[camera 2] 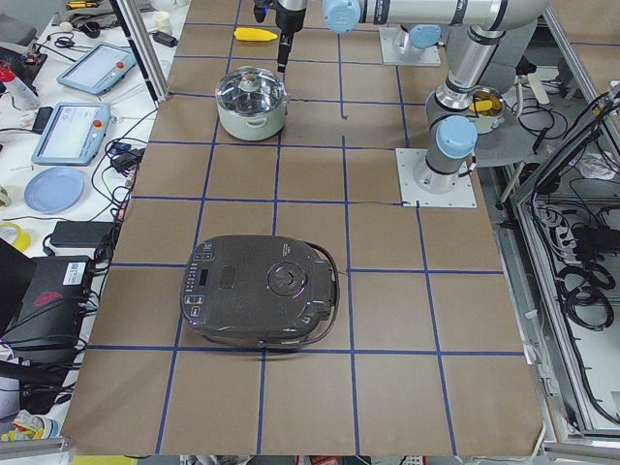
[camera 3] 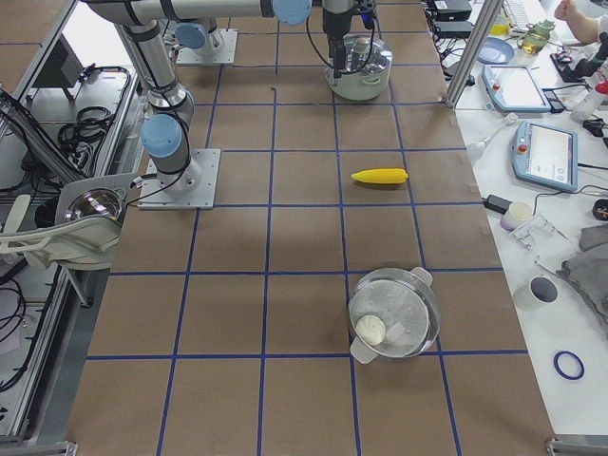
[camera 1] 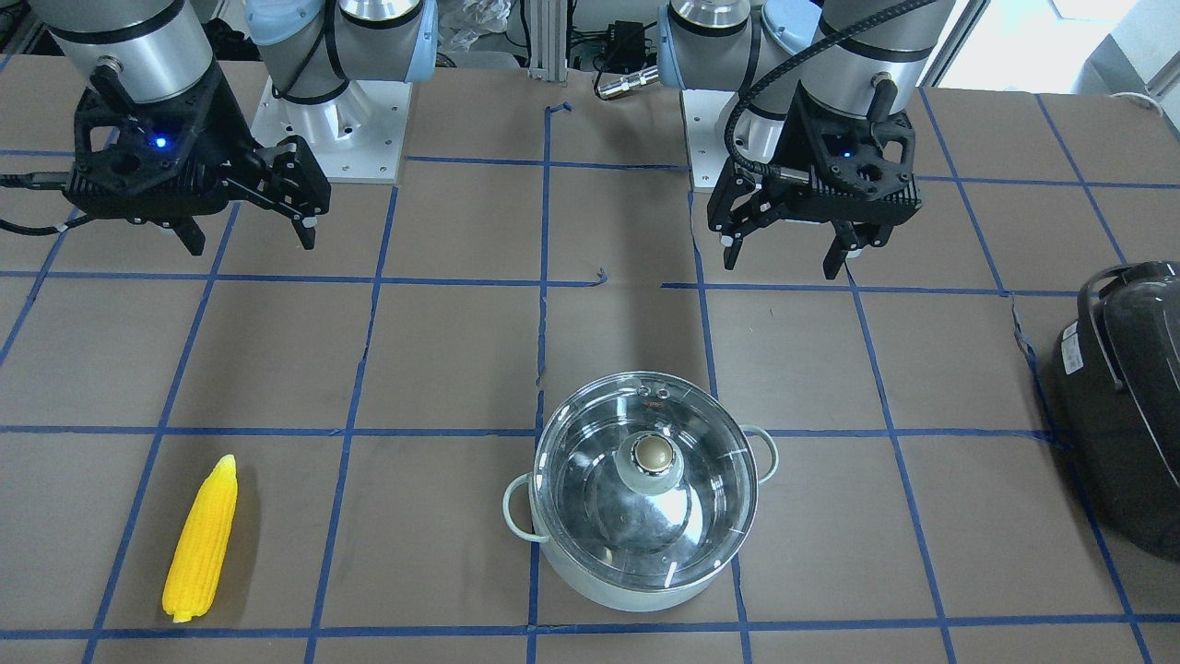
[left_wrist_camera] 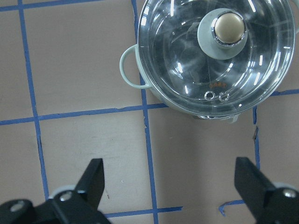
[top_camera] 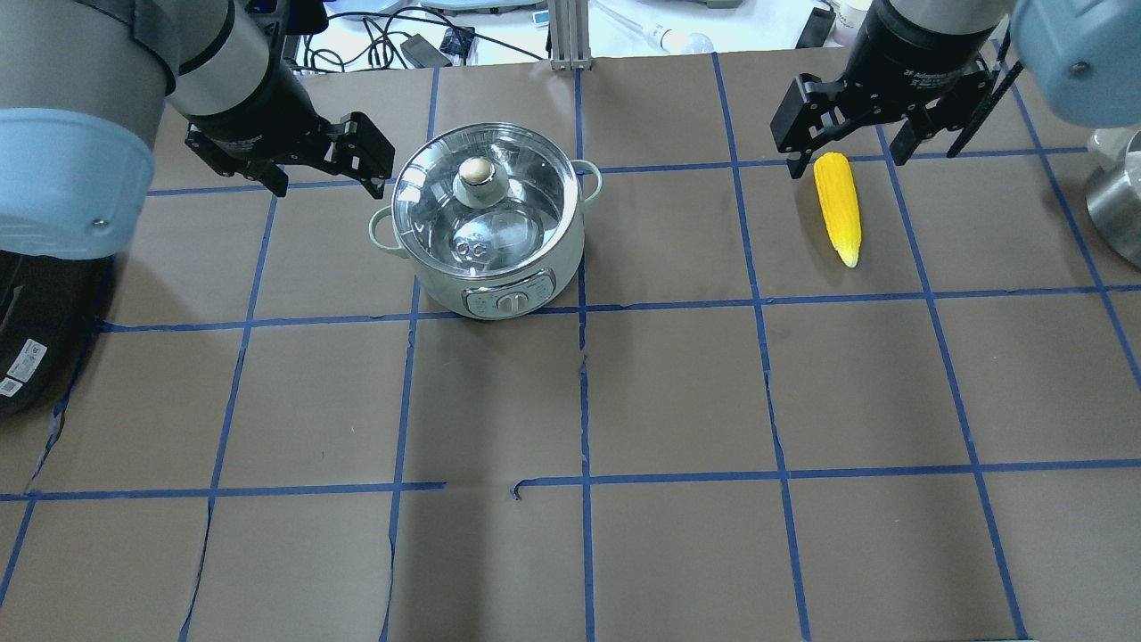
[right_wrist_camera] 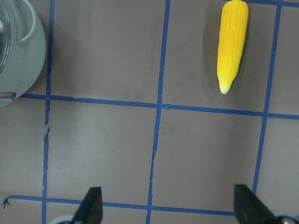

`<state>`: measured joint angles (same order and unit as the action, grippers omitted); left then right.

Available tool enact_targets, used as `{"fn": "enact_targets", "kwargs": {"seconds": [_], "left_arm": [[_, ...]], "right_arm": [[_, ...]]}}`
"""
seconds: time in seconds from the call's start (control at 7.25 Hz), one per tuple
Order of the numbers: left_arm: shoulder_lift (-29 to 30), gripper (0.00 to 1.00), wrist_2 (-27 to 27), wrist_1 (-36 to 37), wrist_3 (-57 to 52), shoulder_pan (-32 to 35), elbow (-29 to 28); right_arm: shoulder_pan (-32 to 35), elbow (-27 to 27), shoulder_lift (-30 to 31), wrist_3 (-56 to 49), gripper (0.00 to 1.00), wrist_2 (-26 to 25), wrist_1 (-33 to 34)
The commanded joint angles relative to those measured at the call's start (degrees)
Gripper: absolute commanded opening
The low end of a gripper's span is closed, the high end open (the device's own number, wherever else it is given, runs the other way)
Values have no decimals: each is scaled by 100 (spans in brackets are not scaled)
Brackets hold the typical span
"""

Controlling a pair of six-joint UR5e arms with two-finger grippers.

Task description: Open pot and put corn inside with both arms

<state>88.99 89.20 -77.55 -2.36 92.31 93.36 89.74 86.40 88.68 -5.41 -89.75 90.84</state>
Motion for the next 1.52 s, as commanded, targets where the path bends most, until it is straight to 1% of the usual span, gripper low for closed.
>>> {"fn": "enact_targets", "kwargs": {"seconds": [0.0, 0.55, 0.83, 1.1, 1.38], "left_arm": [[4, 100, -7, 3, 34, 6, 15], [-13, 100, -7, 3, 25, 6, 33], [-13, 100, -7, 3, 25, 6, 33], [-22, 100, -7, -5, 25, 6, 33], [214, 100, 54, -5, 68, -99, -125]], "right_arm": [[0, 0, 0, 40, 100, 19, 4], [-18, 9, -18, -30, 100, 19, 22], [-149, -70, -131, -13, 100, 54, 257], [-307, -184, -551, 22, 100, -33, 931], [-640, -255, -1184, -39, 100, 10, 1049]]}}
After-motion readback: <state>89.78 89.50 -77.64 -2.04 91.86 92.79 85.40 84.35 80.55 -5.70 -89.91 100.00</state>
